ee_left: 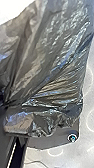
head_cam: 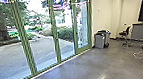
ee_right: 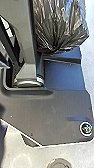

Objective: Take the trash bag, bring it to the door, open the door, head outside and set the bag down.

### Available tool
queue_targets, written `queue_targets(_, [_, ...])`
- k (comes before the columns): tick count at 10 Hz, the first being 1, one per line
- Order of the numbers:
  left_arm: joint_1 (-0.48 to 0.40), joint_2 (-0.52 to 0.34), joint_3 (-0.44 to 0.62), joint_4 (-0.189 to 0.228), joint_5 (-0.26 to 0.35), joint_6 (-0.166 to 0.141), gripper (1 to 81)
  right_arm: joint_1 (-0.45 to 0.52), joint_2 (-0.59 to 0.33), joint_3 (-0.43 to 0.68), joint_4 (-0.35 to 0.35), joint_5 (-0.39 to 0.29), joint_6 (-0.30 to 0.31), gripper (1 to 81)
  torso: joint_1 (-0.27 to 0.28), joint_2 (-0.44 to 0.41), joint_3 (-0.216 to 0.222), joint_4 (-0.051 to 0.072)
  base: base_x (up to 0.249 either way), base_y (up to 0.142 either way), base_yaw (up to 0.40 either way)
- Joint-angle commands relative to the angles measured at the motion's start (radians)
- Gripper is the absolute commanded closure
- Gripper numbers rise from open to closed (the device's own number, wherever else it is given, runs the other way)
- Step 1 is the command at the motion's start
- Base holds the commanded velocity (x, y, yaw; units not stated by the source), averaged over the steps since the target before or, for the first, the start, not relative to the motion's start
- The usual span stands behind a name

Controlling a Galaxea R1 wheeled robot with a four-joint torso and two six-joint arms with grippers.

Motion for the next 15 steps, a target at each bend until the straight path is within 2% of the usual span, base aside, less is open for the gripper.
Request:
queue_targets(1, [-0.070,0.002,0.004,0.002,0.065,0.000,81.1,0.057,-0.003,0.002,-0.001,-0.065,-0.005,1.0,0.000,0.000,0.000,0.000,0.125,0.000,0.000])
queue_targets(7, [-0.070,0.002,0.004,0.002,0.064,0.000,81.1,0.056,-0.002,0.002,-0.001,-0.065,-0.003,1.0,0.000,0.000,0.000,0.000,0.125,0.000,0.000])
queue_targets(15, [-0.070,0.002,0.004,0.002,0.065,0.000,81.1,0.059,0.001,0.002,-0.003,-0.067,-0.005,1.0,0.000,0.000,0.000,0.000,0.126,-0.080,0.000])
